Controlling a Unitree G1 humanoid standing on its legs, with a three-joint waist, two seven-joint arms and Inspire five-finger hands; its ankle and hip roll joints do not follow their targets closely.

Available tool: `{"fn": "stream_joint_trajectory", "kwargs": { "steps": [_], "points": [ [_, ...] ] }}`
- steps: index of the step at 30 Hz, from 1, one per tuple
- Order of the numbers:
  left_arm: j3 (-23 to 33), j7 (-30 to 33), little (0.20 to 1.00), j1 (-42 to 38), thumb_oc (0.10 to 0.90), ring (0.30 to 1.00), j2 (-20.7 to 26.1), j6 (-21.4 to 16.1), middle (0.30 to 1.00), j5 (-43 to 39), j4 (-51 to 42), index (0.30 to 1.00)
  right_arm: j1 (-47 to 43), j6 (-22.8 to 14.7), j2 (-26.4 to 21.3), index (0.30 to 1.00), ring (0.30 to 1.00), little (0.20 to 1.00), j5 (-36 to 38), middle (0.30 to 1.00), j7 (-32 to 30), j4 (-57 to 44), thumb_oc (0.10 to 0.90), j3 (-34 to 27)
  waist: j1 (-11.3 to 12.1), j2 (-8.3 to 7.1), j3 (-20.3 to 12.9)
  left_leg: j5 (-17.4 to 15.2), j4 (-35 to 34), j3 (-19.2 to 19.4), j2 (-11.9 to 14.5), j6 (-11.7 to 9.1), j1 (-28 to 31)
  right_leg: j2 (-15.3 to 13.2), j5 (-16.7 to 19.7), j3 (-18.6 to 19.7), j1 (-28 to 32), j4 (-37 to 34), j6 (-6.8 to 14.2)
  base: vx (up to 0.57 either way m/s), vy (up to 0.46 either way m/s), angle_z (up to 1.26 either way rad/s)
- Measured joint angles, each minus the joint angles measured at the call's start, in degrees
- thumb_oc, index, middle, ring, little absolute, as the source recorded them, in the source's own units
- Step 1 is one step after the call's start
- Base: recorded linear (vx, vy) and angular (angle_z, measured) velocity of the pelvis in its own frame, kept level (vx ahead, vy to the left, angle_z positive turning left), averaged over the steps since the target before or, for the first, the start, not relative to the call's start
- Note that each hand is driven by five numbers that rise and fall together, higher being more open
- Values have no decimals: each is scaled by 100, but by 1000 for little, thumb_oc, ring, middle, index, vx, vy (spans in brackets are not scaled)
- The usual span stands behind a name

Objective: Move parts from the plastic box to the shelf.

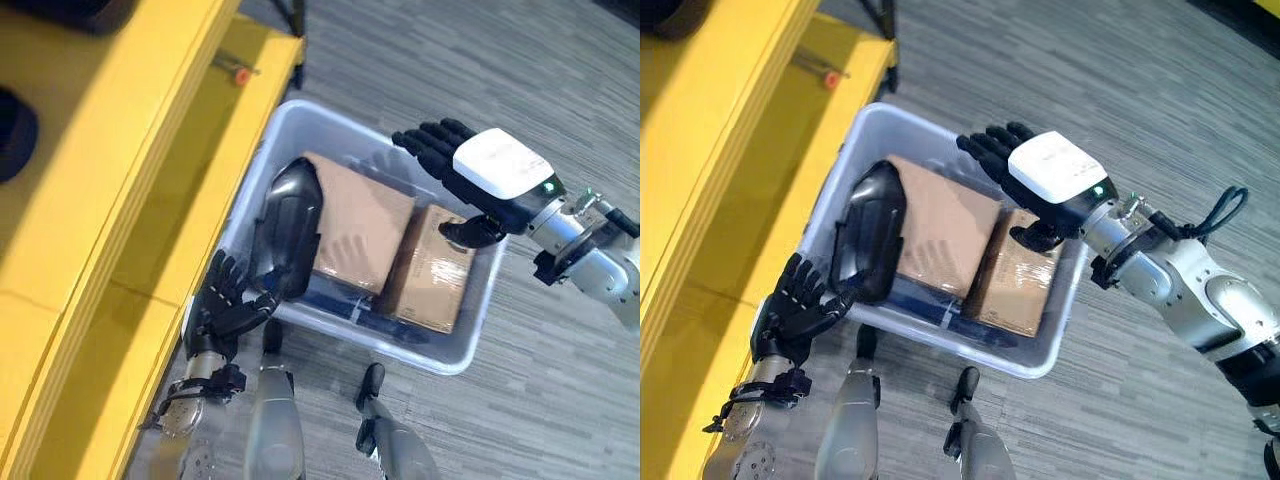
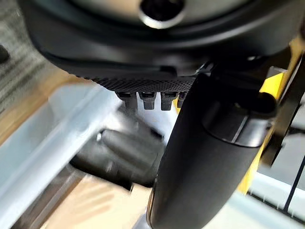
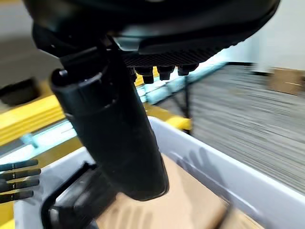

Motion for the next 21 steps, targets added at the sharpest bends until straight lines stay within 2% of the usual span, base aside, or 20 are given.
{"fn": "stream_joint_trajectory", "kwargs": {
  "steps": [3,8,15,21],
  "points": [
    [-1,3,1000,-84,900,1000,206,-5,1000,-1,1,1000,-363,-34,6,1000,1000,1000,-416,1000,9,6,900,434,119,2,72,11,12,-162,-110,8,-77,-47,-61,-167,49,16,19,-5,-70,33],
    [1,47,1000,-289,900,1000,379,-115,1000,-30,-117,1000,-726,-149,69,1000,1000,1000,-804,1000,80,218,900,1069,147,71,131,42,18,-462,-249,11,-147,-84,-206,-480,132,146,54,-5,-46,31],
    [80,134,1000,-459,900,1000,614,-258,1000,-181,-759,1000,-767,-143,236,1000,1000,1000,-1061,1000,118,615,900,1090,251,290,279,124,15,-811,-381,6,-239,-115,-430,-812,146,452,71,-11,-43,25],
    [364,288,1000,-701,900,1000,648,-522,1000,-156,-1037,1000,-856,-130,431,1000,1000,1000,-1065,1000,116,907,900,1221,406,308,290,127,13,-908,-441,6,-269,-195,-631,-937,68,738,83,-15,-31,13]
  ]
}}
